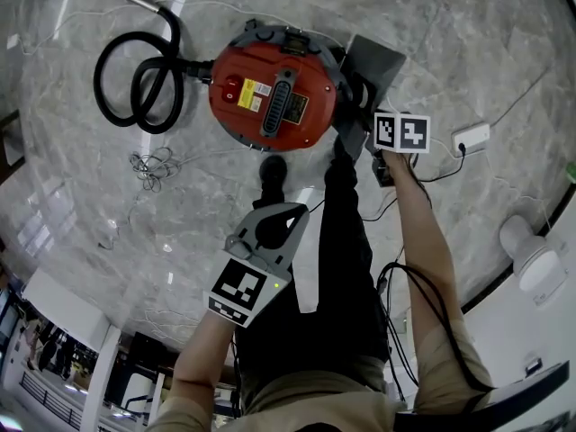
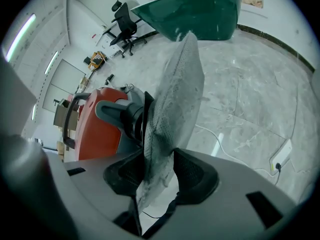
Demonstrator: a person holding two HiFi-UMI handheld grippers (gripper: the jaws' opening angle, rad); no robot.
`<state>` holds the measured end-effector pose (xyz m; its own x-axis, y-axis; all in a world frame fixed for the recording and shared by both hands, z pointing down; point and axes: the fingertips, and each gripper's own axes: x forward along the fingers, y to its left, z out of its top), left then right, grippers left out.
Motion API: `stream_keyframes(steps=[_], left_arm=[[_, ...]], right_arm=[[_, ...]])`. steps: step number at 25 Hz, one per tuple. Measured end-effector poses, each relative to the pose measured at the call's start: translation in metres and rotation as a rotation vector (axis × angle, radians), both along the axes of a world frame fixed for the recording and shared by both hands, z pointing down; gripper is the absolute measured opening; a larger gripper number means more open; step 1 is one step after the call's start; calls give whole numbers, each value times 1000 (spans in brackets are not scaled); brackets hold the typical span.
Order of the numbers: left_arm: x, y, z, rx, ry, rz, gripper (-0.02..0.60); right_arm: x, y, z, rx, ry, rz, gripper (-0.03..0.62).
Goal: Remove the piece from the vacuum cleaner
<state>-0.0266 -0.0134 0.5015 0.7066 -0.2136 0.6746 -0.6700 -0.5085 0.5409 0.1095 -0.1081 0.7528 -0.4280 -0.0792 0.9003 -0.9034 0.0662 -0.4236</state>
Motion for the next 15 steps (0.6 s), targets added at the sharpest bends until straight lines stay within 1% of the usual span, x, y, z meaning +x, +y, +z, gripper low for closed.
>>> stream_keyframes(steps=[5, 9, 11, 13, 15], left_arm=[[-2, 2, 1, 3, 3, -9, 3], [-3, 4, 4, 0, 0, -11, 3], [-3, 6, 4, -3, 1, -14, 3], [-2, 9, 4, -4, 2, -12, 3], [-2, 10, 4, -5, 3, -11, 3]], right_arm=[[3, 1, 3, 46, 37, -81, 131], [4, 2, 3, 73, 52, -53, 123], [5, 1, 2, 133, 84, -59, 121], [7, 3, 3, 202, 134, -98, 94], [9, 4, 4, 227, 151, -110, 86]])
